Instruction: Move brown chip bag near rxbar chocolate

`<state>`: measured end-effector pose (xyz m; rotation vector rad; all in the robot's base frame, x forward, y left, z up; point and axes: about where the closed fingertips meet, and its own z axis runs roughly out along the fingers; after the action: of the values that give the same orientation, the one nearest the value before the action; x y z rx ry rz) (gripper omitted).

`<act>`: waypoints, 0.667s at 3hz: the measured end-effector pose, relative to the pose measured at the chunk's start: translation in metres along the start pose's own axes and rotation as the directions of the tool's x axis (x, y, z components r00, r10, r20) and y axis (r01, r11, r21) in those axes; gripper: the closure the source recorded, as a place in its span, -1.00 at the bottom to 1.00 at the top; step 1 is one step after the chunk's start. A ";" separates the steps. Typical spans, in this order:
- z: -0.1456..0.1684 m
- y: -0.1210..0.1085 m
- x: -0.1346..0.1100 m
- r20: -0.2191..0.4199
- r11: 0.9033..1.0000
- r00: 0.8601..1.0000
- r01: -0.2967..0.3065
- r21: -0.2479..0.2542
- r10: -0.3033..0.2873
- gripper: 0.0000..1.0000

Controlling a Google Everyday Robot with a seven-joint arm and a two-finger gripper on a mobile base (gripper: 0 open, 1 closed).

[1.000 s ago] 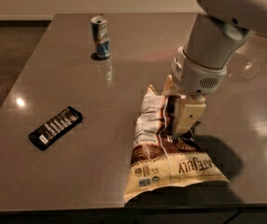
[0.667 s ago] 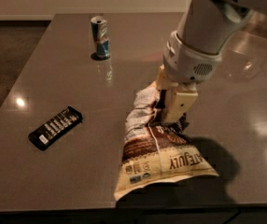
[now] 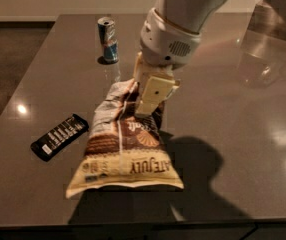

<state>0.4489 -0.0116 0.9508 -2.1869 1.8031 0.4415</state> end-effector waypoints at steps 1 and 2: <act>0.017 -0.024 -0.028 -0.003 0.997 0.997 -0.079 0.000 0.079 0.55; 0.029 -0.037 -0.037 -0.021 0.991 0.991 -0.131 0.001 0.131 0.09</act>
Offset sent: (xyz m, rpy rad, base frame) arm 0.0365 0.0633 -0.0215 -0.0762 0.0930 -0.1736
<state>0.4771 0.0402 0.9395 -2.0885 1.9662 0.4485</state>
